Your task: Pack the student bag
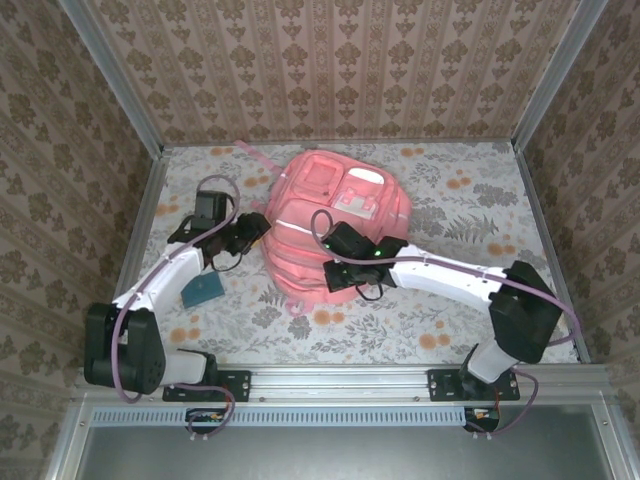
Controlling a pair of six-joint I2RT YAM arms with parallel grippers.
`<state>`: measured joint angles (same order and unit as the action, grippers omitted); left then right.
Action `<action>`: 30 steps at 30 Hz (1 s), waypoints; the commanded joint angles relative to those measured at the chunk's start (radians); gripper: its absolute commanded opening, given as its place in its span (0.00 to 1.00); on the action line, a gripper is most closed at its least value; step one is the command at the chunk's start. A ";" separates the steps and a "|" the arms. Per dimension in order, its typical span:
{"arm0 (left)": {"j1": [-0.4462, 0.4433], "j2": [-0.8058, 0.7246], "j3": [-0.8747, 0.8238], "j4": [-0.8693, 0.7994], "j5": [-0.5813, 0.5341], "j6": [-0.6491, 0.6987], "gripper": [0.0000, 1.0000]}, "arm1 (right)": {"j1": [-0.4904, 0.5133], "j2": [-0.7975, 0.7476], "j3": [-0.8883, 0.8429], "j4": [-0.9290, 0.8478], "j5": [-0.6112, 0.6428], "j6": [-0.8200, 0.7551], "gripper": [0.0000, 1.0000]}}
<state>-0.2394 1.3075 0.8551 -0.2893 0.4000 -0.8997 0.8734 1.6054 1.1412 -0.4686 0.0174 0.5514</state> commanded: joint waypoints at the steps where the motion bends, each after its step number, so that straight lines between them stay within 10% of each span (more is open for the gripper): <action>1: 0.009 -0.051 -0.017 -0.065 0.003 -0.002 0.48 | 0.003 0.043 0.078 0.113 -0.046 0.015 0.00; 14: -0.152 -0.038 -0.150 0.139 0.002 -0.306 0.45 | 0.006 0.081 0.105 0.160 -0.129 -0.006 0.00; 30: -0.211 0.019 -0.181 0.253 -0.121 -0.347 0.26 | 0.008 0.042 0.084 0.052 -0.051 -0.033 0.00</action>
<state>-0.4469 1.3296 0.6865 -0.0639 0.3393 -1.2396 0.8753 1.6825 1.2110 -0.3717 -0.0715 0.5476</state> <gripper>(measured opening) 0.280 0.052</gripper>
